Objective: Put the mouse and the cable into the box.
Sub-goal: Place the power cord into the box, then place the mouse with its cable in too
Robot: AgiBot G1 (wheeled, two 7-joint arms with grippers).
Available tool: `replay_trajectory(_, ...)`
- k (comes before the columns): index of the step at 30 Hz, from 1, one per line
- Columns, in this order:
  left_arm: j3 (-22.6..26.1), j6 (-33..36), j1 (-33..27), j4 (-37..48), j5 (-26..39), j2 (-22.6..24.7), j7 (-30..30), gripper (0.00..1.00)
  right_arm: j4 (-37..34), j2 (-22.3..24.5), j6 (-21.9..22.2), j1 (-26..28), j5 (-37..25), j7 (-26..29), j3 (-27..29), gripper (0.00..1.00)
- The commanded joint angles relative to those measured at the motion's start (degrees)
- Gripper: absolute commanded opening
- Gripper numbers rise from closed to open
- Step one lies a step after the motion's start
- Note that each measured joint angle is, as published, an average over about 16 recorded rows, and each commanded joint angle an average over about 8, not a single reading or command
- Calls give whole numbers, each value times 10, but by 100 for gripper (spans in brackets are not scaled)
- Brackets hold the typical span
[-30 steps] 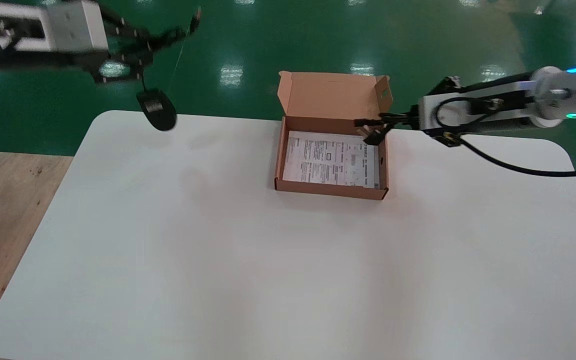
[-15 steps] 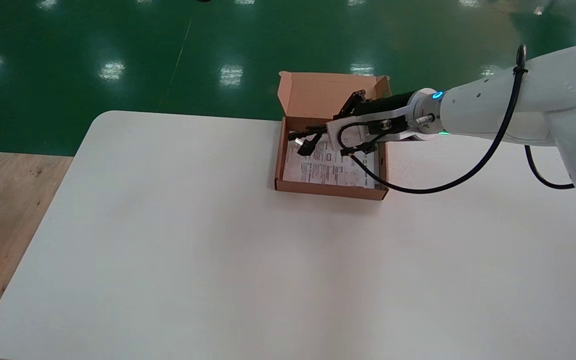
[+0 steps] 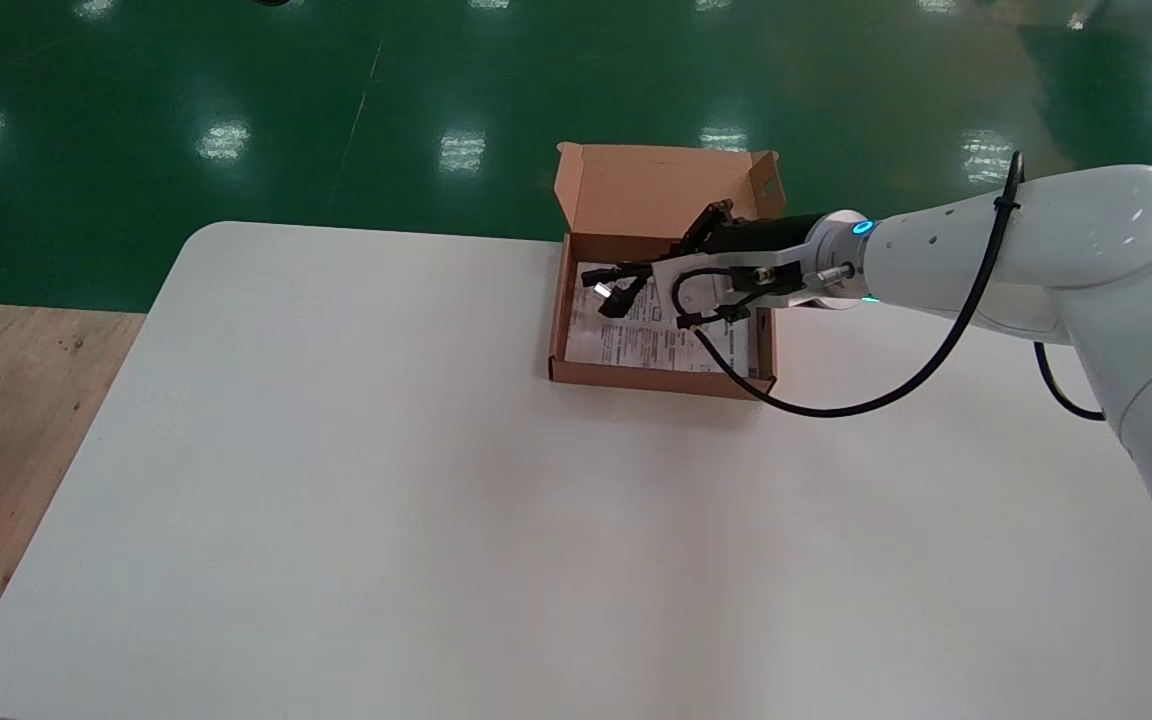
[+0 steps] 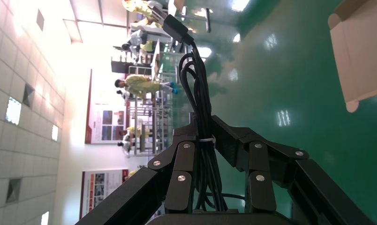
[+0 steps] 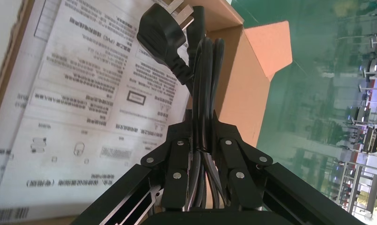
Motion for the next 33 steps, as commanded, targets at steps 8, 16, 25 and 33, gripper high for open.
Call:
replay_trajectory(8,3,4,-4,10,4,0,6,0,17,1,7,-14,21,15,-22,26)
replay_trajectory(16,2,8,-4,17,2,2,13,0,18,2,0,-13,34,23,-42,100)
replay_trajectory(25,-3,23,9,23,-10,17,21,0,19,2,3,-11,48,27,-61,100)
replay_trajectory(33,-21,38,58,38,-47,65,25,0,2,12,6,9,70,41,-65,100)
